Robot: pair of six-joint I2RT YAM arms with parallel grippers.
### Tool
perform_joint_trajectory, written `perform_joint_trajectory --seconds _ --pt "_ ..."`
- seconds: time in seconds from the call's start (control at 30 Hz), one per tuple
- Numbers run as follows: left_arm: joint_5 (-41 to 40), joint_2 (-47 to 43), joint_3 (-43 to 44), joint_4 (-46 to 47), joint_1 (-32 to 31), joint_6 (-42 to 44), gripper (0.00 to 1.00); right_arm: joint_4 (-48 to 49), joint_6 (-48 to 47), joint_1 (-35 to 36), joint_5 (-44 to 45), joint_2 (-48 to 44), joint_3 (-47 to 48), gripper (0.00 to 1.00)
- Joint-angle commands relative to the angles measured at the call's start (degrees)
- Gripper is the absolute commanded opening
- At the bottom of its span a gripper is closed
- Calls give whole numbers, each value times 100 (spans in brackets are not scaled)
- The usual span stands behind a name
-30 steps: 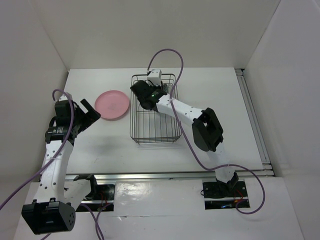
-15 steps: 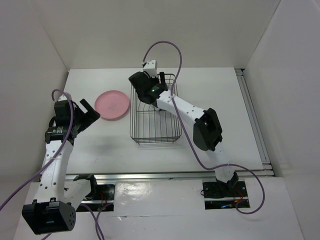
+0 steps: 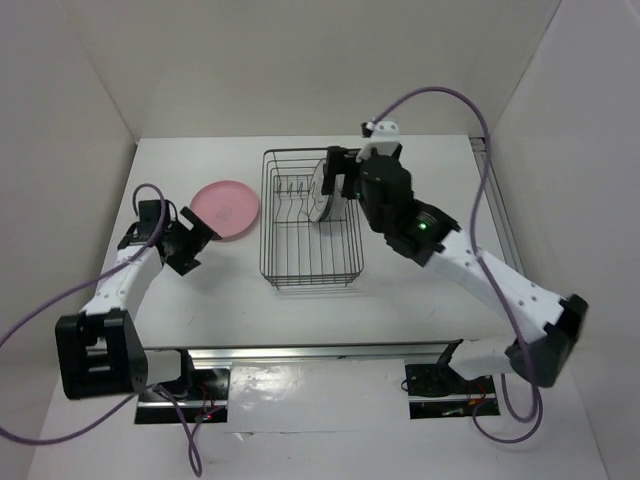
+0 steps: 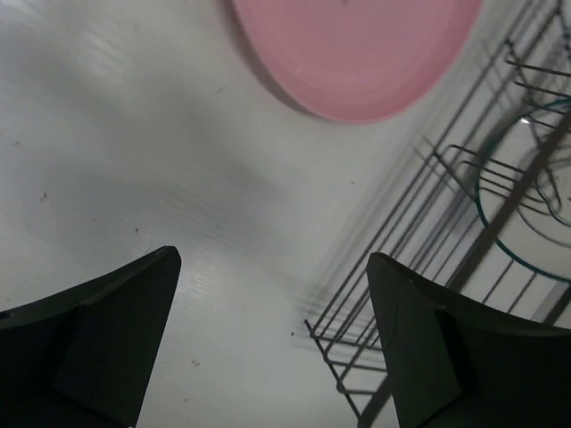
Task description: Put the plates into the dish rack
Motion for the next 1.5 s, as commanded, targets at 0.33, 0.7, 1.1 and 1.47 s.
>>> perform_joint_trajectory --seconds 0.33,0.7,1.1,1.47 --pt "-146 1887 -56 1667 219 -1491 99 338 408 226 -910 -1001 -1433 100" --pt "-734 2801 937 1368 219 -1755 92 618 355 226 -1243 -1001 -2004 100" --pt "-1666 3794 2580 -406 -141 -1755 66 848 355 226 -1182 -1475 -2285 100" --pt "-1957 4067 2687 -794 -256 -1914 47 909 303 226 -1287 -1792 -2348 100"
